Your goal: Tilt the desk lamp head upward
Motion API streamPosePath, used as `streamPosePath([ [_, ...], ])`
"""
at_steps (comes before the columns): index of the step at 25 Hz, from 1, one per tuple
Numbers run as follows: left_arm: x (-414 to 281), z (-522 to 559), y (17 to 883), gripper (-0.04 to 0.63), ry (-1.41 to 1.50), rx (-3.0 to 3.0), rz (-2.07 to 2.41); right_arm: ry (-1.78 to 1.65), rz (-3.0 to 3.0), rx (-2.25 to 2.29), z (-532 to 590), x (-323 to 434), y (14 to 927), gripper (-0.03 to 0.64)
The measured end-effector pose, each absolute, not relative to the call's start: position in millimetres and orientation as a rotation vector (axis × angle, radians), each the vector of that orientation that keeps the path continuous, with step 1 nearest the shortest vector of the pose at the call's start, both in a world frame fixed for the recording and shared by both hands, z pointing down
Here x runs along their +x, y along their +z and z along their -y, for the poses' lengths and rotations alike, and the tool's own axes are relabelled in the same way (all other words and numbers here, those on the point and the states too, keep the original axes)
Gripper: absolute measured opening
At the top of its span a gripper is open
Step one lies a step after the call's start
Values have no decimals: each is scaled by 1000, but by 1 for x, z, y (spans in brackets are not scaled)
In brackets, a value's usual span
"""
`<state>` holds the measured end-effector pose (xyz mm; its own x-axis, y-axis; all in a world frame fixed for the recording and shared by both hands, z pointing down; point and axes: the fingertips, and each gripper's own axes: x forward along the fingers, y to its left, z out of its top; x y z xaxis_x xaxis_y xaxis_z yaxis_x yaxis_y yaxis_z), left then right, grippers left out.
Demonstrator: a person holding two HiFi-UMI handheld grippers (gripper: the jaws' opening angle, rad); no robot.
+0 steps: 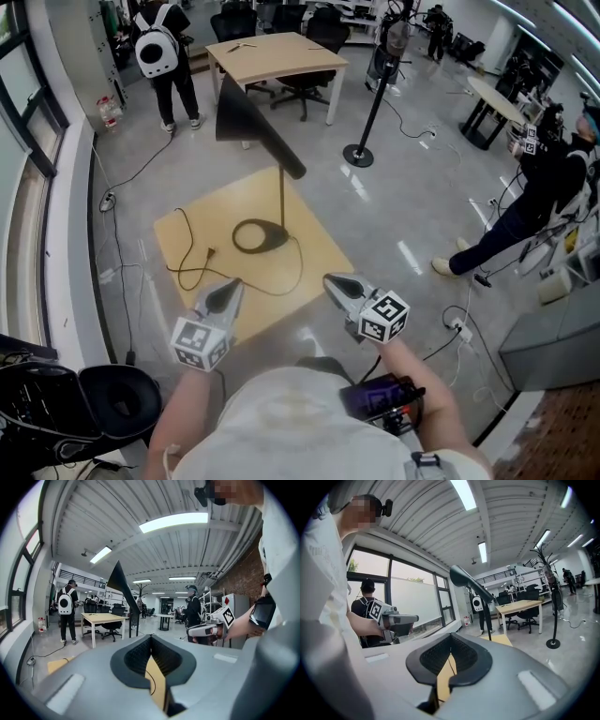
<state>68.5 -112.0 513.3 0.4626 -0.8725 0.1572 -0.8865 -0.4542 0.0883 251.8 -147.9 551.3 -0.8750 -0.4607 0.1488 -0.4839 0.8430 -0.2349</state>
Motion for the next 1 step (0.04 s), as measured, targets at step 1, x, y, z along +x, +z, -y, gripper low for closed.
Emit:
streamPosePath([
  [1,76,105,519,2,139,2545,1551,411,2933,750,141,259,558,14],
])
